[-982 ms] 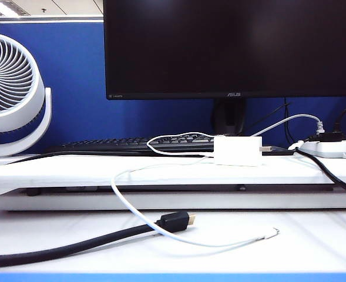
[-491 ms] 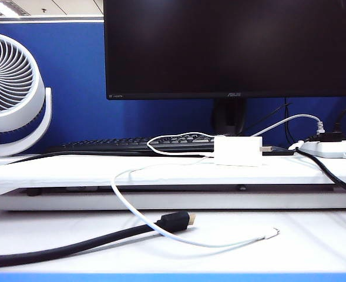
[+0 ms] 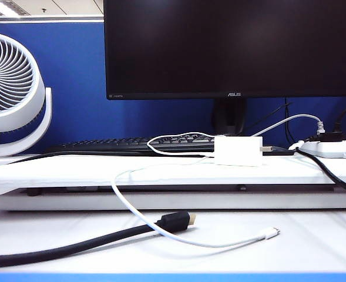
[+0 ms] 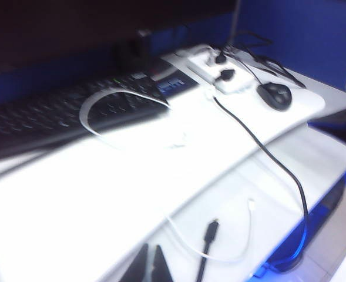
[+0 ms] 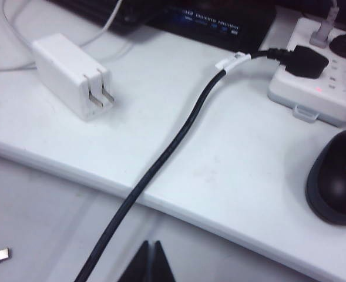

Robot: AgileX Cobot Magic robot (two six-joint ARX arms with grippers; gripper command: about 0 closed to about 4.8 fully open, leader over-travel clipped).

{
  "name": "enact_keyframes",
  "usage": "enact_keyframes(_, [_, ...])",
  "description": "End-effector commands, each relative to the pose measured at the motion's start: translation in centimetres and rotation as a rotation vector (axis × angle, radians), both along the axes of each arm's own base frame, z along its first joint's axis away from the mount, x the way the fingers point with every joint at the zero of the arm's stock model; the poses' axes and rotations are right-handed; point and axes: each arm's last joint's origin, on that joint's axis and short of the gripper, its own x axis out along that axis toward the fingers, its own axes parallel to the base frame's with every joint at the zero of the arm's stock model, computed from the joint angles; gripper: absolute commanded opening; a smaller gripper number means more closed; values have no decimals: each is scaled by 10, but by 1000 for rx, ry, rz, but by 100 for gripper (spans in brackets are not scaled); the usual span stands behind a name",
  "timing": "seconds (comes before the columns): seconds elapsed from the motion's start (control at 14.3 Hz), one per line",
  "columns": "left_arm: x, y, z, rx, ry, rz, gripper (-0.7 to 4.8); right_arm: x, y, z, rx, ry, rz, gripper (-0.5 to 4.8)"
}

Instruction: Pick up the Type-C charging cable and the charging base, insert one end of the Type-C charger into the corresponding slot on the base, and finally place the plugged-in charger back on the table.

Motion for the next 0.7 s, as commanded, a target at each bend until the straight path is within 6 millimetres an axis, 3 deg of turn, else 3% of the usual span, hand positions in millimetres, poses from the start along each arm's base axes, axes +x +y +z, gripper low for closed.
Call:
enact_keyframes(0.07, [46,-39,-79,-166,-154,4,-6,0,0,2,13,-17,-6,-1])
enact_keyframes(0.14, [51,-44,-109,-156,-135,12,-6,0,0,2,13,-17,-6,-1])
enact_keyframes(0.35, [54,-42,-148,-123,-85,111,-6,0,0,2,13,-17,-6,-1])
enact_keyframes(0.49, [53,-35,-163,-113,-95,175,-6,0,0,2,14,-17,-6,-1])
enact_keyframes(0.56, [53,-26,-172,-126,-115,234,-6,0,0,2,13,-17,-6,-1])
enact_keyframes(0.63, [56,0,-183,-127,-148,459,-5,0,0,2,13,-16,-6,-1])
enact_keyframes(0.7, [56,4,-185,-111,-134,504,-5,0,0,2,13,-17,-6,-1])
